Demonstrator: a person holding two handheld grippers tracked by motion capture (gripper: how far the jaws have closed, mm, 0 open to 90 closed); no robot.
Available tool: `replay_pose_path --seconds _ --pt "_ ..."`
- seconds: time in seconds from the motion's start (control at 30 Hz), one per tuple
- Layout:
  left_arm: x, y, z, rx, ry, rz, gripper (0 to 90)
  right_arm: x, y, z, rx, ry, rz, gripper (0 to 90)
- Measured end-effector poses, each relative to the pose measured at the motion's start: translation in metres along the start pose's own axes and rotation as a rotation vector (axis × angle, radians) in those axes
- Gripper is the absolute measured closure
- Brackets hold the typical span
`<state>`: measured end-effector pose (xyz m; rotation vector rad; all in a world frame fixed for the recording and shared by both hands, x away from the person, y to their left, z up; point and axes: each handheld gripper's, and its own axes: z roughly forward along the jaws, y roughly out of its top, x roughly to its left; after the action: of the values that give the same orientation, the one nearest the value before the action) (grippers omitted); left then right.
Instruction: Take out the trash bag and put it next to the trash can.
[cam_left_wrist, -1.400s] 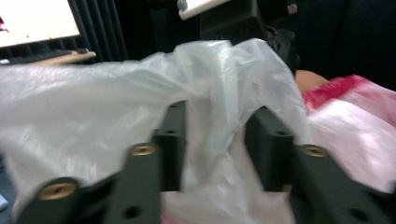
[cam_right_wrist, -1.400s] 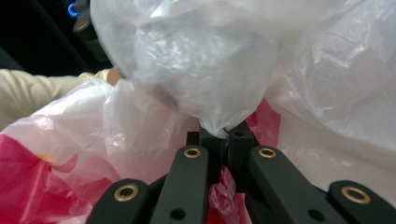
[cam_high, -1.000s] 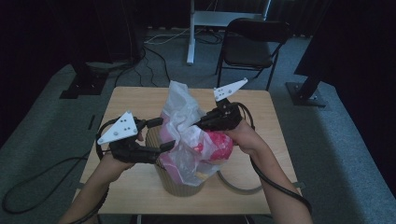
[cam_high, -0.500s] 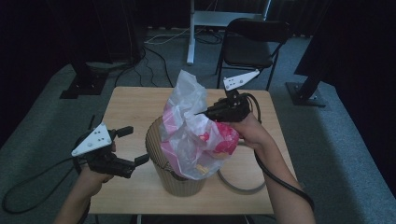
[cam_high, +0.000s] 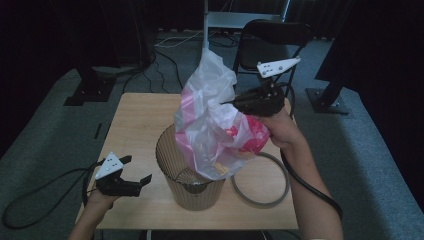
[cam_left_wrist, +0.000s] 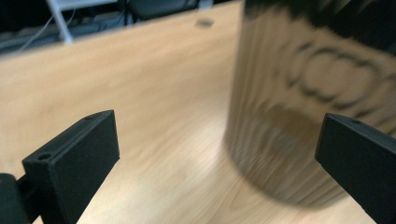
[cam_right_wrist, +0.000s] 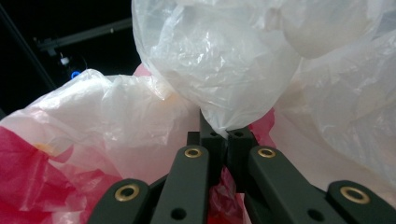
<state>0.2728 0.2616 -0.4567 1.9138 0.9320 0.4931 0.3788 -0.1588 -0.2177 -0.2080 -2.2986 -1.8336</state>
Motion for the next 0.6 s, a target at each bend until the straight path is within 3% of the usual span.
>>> replay_pose_path --seconds 0.23,0.33,0.6 --pt "0.011 -0.032 0.028 0.119 -0.007 -0.035 0.0 0.009 0.029 -0.022 -0.069 -0.02 -0.028 89.3" --pt "0.013 -0.04 0.035 0.154 -0.005 -0.031 0.0 0.012 0.04 -0.032 -0.092 -0.04 -0.041 89.2" --pt "0.02 -0.052 0.04 0.195 0.006 -0.041 0.0 0.0 0.053 -0.06 -0.179 -0.147 -0.007 89.2"
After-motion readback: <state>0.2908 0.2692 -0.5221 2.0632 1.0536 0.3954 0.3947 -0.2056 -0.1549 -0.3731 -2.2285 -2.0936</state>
